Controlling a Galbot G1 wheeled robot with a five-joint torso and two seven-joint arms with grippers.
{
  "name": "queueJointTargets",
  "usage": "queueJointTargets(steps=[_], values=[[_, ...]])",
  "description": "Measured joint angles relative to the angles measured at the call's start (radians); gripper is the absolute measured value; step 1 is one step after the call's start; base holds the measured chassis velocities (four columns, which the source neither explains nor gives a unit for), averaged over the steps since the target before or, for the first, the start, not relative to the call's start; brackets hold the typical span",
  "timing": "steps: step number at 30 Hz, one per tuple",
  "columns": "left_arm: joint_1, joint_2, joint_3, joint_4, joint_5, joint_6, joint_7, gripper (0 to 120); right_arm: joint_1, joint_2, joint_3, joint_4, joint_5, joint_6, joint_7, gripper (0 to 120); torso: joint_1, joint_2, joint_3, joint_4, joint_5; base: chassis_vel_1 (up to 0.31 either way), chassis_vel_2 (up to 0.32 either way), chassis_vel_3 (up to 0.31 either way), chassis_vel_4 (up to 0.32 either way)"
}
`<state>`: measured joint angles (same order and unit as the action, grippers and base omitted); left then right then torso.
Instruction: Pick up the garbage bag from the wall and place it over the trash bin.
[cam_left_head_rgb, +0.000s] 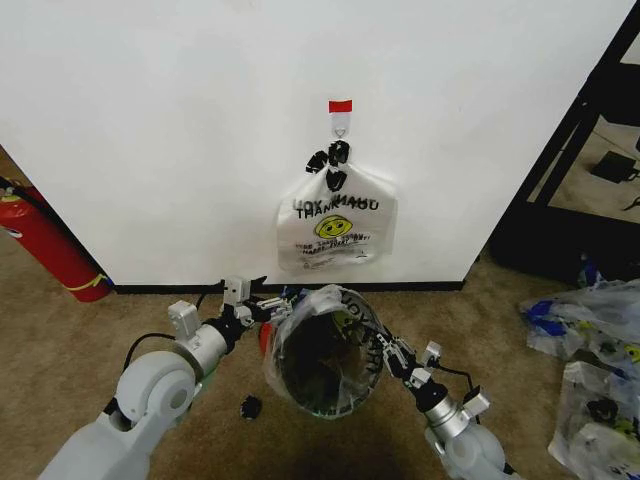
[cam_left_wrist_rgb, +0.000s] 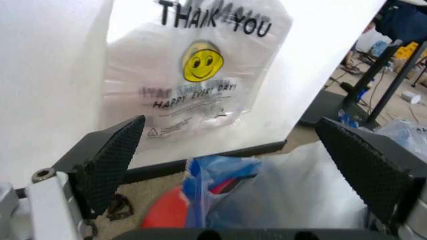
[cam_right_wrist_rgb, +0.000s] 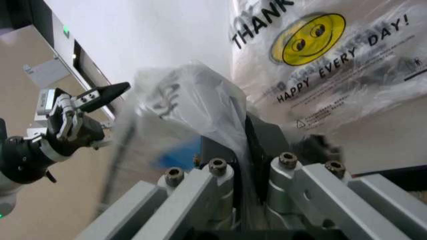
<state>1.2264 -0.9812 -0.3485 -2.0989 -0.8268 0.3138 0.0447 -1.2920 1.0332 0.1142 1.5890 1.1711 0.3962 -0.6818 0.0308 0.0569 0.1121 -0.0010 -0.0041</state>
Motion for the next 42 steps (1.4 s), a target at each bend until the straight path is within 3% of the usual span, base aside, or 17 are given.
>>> queueJointTargets(steps=[5, 7, 10, 14, 19, 22, 27, 38, 42], values=[[-0.007, 0.004, -0.007, 0.011, 0.0, -0.023, -0.015, 100, 0.004, 0.007, -0.005, -0.018, -0.042, 0.011, -0.008, 1, 0.0, 0.0, 0.0, 0.0001, 0.0001, 0.0, 0.0, 0.0, 0.0], [-0.001, 0.003, -0.007, 0.009, 0.021, -0.027, -0.047, 100, -0.002, 0.01, -0.017, 0.005, -0.043, 0.012, 0.053, 1, 0.0, 0.0, 0.0, 0.0, 0.0, 0.0, 0.0, 0.0, 0.0], [0.031, -0.016, -0.001, -0.005, 0.137, -0.026, -0.124, 100, -0.022, 0.027, -0.031, 0.067, -0.053, -0.009, 0.22, 1, 0.0, 0.0, 0.0, -0.0002, -0.0001, 0.0, 0.0, 0.0, 0.0], [0.105, -0.099, 0.002, -0.029, 0.305, -0.058, -0.185, 100, -0.034, 0.074, -0.042, 0.184, 0.058, -0.105, 0.488, 1, 0.0, 0.0, 0.0, 0.0004, -0.0003, 0.0, 0.0, 0.0, 0.0], [0.147, -0.147, 0.008, -0.038, 0.387, -0.098, -0.202, 100, -0.024, 0.112, -0.025, 0.19, 0.12, -0.172, 0.569, 1, 0.0, 0.0, 0.0, 0.0002, -0.0001, 0.0, 0.0, 0.0, 0.0], [0.153, -0.149, 0.011, -0.042, 0.403, -0.102, -0.202, 100, -0.018, 0.14, -0.017, 0.191, 0.125, -0.252, 0.71, 1, 0.0, 0.0, 0.0, -0.0001, 0.0, 0.0, 0.0, 0.0, 0.0], [0.142, -0.144, 0.014, -0.036, 0.405, -0.101, -0.202, 100, -0.01, 0.163, -0.018, 0.194, 0.088, -0.31, 0.835, 1, 0.0, 0.0, 0.0, -0.0001, 0.0, 0.0, 0.0, 0.0, 0.0], [0.137, -0.155, 0.027, -0.022, 0.409, -0.096, -0.199, 100, -0.005, 0.156, -0.015, 0.202, 0.022, -0.353, 0.939, 1, 0.0, 0.0, 0.0, -0.0004, -0.0004, 0.0, 0.0, 0.0, 0.0], [0.137, -0.156, 0.027, -0.022, 0.412, -0.094, -0.198, 100, -0.025, 0.144, -0.018, 0.241, 0.014, -0.378, 0.956, 15, 0.0, 0.0, 0.0, 0.0003, 0.0004, 0.0, 0.0, 0.0, 0.0]])
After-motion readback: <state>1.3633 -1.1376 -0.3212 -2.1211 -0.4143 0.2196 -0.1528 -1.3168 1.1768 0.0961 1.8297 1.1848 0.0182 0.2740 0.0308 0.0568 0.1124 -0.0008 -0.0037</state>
